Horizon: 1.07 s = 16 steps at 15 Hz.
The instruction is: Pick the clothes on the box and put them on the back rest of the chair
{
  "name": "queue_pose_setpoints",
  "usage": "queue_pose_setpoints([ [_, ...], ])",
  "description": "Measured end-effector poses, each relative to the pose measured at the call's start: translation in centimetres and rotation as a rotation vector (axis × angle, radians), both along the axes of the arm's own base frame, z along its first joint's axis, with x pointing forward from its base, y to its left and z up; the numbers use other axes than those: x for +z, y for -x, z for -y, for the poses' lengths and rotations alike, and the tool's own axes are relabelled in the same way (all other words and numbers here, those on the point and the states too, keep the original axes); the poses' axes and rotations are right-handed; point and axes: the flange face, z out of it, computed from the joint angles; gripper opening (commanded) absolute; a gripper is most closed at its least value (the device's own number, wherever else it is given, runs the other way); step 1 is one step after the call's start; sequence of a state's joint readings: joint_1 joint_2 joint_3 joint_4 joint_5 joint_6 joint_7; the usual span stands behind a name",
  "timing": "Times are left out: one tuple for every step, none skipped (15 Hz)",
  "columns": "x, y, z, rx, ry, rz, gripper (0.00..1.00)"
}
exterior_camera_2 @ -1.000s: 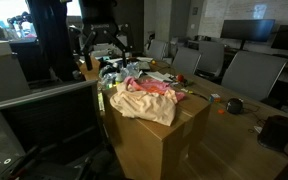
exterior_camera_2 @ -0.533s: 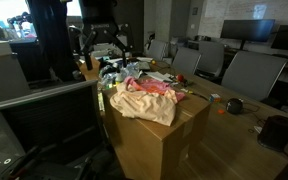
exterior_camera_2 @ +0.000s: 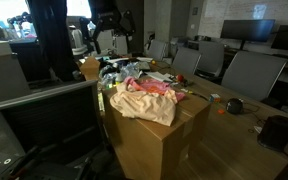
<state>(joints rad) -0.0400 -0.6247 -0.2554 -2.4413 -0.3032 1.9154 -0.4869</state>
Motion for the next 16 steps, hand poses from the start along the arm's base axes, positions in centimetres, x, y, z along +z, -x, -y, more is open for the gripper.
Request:
queue_pose_setpoints([
  [0.2,-1.4,-0.3,0.002,-0.007,0.018,1.0],
  [0.2,-2.7,-0.4,-0.001,-0.017,0.029,1.0],
  [-0.2,-3.9,-0.4,-0.011,-0.028,0.032,1.0],
  [-0.8,-5.1,-0.2,-0.025,-0.036,0.027,1.0],
  [-1.7,-6.3,0.1,-0.041,-0.044,0.017,1.0],
  [-2.9,-7.4,0.5,-0.06,-0.051,0.0,1.0],
  [-4.2,-8.4,1.0,-0.079,-0.059,-0.023,1.0],
  [-5.7,-9.3,1.6,-0.1,-0.071,-0.049,1.0],
  [-7.1,-10.1,2.2,-0.122,-0.085,-0.077,1.0],
  [-8.6,-10.8,2.7,-0.146,-0.104,-0.103,1.0],
  [-10.0,-11.5,3.3,-0.17,-0.123,-0.125,1.0],
  [-11.3,-12.1,3.8,-0.193,-0.145,-0.144,1.0],
  [-12.4,-12.6,4.3,-0.214,-0.17,-0.157,1.0],
  [-13.3,-13.0,4.9,-0.232,-0.195,-0.167,1.0],
  [-14.1,-13.4,5.4,-0.25,-0.22,-0.173,1.0],
  [-14.8,-13.7,6.0,-0.266,-0.247,-0.177,1.0],
])
